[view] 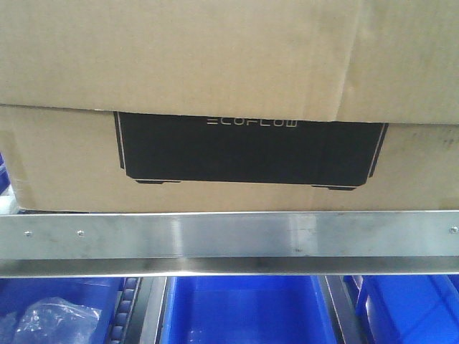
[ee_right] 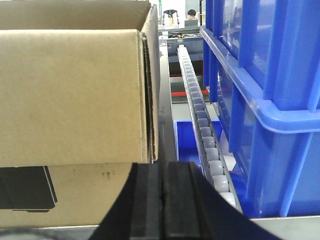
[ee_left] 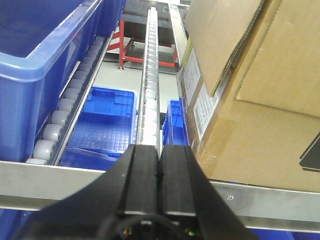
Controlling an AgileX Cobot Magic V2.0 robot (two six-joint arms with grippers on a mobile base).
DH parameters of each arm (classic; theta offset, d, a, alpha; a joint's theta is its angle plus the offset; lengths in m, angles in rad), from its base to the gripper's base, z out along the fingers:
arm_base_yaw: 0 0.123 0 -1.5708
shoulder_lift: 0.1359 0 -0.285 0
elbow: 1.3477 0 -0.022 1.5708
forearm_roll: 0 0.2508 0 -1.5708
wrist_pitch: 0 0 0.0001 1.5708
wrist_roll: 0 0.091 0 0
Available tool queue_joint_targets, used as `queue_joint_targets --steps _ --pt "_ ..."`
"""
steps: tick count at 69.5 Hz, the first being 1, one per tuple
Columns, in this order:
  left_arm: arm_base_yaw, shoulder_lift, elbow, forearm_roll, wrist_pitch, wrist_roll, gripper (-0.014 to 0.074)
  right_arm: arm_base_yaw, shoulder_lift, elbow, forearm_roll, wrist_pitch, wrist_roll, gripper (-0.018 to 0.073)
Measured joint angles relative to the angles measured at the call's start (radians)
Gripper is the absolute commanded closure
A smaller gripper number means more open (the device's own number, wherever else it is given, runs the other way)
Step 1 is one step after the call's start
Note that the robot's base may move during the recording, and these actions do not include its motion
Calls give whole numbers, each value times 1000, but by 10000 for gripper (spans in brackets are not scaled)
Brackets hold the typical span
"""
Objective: Grab box from left shelf to table start
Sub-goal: 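Clamp the cardboard box side walls with both grippers on the shelf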
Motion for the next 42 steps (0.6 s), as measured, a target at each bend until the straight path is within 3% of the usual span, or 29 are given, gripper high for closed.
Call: queue_joint_targets --steps 24,42 --pt "0 0 0 -7 -18 0 699 0 0 0 0 0 0 503" --pt "0 0 -3 -11 -199 0 699 0 0 0 0 0 0 503"
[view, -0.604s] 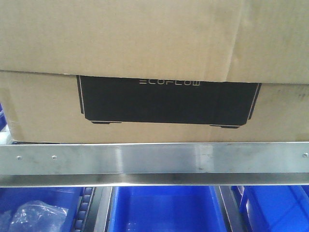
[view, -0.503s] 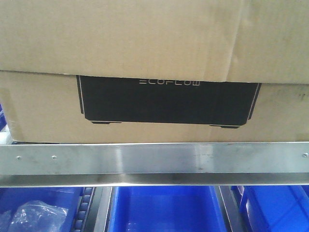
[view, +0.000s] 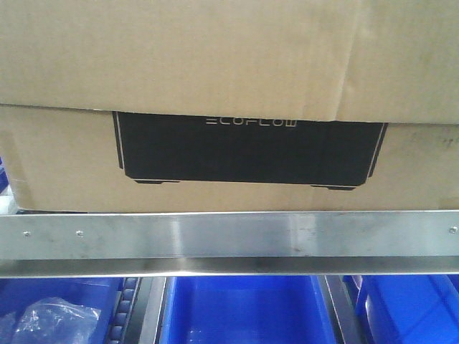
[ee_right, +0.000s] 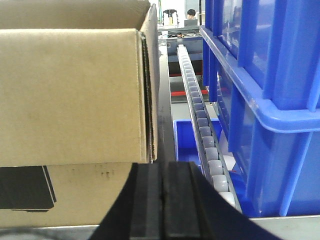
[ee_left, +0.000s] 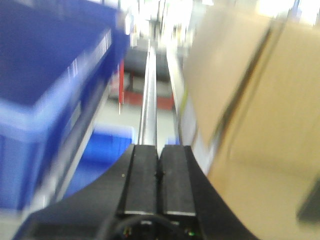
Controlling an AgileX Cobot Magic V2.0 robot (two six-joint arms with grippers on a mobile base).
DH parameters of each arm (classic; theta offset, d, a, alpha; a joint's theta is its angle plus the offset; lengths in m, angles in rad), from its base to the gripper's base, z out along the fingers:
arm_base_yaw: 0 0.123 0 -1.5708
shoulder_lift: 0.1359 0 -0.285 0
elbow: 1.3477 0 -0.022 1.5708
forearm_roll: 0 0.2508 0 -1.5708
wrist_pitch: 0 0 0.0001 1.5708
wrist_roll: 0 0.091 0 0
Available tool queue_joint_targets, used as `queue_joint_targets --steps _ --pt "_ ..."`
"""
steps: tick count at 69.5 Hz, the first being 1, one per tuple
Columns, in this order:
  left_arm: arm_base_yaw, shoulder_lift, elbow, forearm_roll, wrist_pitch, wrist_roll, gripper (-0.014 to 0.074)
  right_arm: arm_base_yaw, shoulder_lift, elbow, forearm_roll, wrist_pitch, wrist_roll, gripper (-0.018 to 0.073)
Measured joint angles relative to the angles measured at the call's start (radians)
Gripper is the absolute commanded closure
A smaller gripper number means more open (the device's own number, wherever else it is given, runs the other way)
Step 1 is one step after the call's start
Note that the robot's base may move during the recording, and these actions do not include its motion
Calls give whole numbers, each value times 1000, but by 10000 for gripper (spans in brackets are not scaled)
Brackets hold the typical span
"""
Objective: Grab box from left shelf to table start
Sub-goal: 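Clamp the cardboard box side walls with both grippers on the shelf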
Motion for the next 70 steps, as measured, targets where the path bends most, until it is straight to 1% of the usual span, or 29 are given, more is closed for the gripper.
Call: queue_joint_targets --steps 4,10,18,21,23,27,29,30,33,34,36,39,47,56,63,70 --pt "0 0 -29 0 2 0 699 0 0 0 0 0 0 503" --pt "0 6 -117 0 47 0 698 0 0 0 0 2 0 503" --pt "0 70 -273 2 164 0 689 0 0 0 0 2 0 503" --pt "0 99 -332 2 211 0 664 0 0 0 0 2 0 503" --pt "0 119 -363 4 234 0 631 0 0 0 0 2 0 503" --pt "0 165 -423 4 271 0 514 0 0 0 0 2 0 503" --pt "0 185 -446 4 286 0 446 0 0 0 0 2 0 503" --pt "0 200 -462 5 295 0 391 0 0 0 0 2 0 503" --pt "0 230 -491 6 312 0 272 0 0 0 0 2 0 503" --pt "0 245 -500 6 316 0 244 0 0 0 0 2 0 503" --pt "0 266 -520 6 325 0 201 0 0 0 0 2 0 503" --pt "0 297 -541 6 338 0 162 0 0 0 0 2 0 503" --pt "0 395 -610 6 415 0 155 0 0 0 0 2 0 503" --pt "0 522 -753 -7 565 0 155 0 0 0 0 2 0 503" --pt "0 633 -893 -37 683 11 155 0 0 0 0 2 0 503" --pt "0 755 -1042 -90 800 54 155 0 0 0 0 2 0 503"
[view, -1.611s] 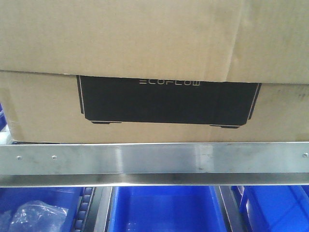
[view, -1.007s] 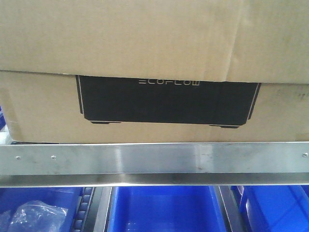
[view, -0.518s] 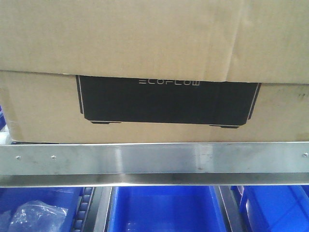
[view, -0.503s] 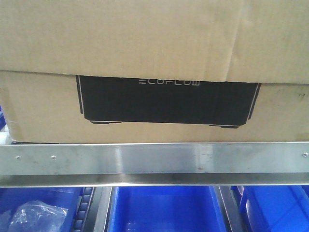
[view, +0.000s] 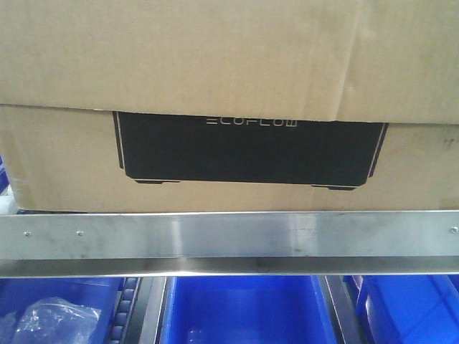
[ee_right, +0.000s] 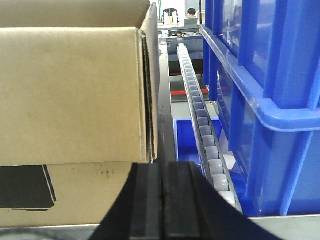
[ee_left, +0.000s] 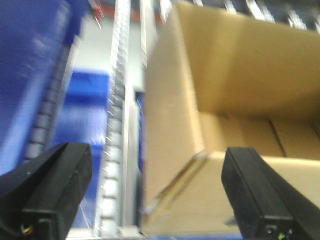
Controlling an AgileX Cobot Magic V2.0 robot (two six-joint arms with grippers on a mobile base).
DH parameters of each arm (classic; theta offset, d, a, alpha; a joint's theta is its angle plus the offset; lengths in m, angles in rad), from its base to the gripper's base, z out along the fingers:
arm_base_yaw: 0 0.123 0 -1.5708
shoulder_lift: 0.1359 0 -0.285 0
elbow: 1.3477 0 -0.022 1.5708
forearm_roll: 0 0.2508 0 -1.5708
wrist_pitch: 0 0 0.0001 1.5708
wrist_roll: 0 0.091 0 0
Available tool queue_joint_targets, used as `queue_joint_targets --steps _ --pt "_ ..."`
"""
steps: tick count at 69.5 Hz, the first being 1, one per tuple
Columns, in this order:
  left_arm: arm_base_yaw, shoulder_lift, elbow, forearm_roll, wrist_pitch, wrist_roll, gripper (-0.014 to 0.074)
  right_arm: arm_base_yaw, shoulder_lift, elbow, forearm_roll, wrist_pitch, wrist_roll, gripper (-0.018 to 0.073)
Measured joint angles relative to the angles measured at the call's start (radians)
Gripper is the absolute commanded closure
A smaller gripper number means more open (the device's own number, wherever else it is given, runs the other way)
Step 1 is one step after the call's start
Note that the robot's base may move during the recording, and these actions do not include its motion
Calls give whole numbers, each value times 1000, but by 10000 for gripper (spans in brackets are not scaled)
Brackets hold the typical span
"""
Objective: Grab box from left shelf to table start
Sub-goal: 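Clamp the cardboard box side walls with both grippers on the shelf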
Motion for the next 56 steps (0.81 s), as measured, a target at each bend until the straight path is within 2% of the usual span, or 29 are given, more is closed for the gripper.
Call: queue_joint_targets --steps 8,13,27,36,45,56 --pt "0 137 -147 -88 104 58 155 0 0 0 0 0 0 503" --pt "0 221 -217 -116 138 75 155 0 0 0 0 0 0 503" --pt "-4 432 -329 -123 156 84 156 0 0 0 0 0 0 503" --pt "-41 542 -380 -117 156 84 156 0 0 0 0 0 0 503" --pt "-102 638 -444 -53 156 79 174 0 0 0 0 2 0 503" --pt "-138 725 -508 80 156 -23 248 0 0 0 0 2 0 503"
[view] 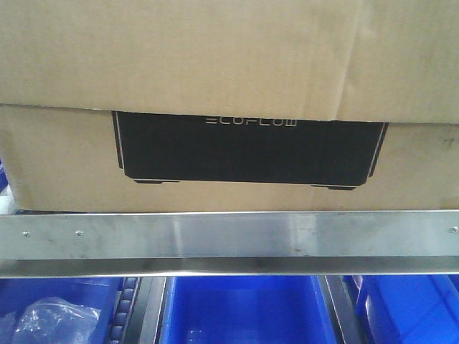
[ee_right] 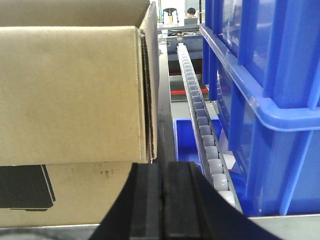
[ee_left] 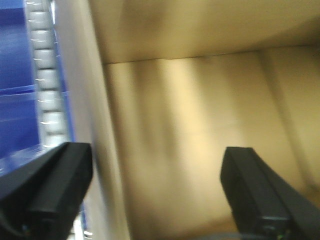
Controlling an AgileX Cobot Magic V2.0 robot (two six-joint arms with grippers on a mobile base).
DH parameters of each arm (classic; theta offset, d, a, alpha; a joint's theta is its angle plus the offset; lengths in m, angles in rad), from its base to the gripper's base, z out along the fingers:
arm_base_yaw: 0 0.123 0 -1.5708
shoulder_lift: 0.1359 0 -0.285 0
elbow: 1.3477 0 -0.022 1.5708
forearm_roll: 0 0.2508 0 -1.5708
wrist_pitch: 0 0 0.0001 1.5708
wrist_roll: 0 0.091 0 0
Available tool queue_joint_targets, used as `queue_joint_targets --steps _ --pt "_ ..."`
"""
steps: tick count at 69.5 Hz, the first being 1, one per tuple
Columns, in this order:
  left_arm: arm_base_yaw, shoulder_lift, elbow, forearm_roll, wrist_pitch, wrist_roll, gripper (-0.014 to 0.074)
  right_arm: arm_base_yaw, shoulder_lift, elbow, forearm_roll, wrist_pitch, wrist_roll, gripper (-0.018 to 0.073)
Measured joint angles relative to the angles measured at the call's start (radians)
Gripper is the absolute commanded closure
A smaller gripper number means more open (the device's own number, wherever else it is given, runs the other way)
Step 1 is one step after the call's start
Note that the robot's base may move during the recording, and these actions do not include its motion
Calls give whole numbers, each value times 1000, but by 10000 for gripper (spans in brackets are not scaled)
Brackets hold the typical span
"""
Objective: Grab box from left shelf to table start
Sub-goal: 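Clamp the cardboard box side walls with both grippers on the shelf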
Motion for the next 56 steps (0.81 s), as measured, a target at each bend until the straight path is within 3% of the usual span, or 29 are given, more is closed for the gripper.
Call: queue_joint_targets --steps 14,28,56 --pt "-1 63 -19 36 -9 -40 410 0 0 0 0 0 0 503" --pt "-1 77 -20 74 -14 -45 706 0 0 0 0 2 0 503" --pt "-1 80 -21 95 -25 -59 692 0 0 0 0 2 0 503"
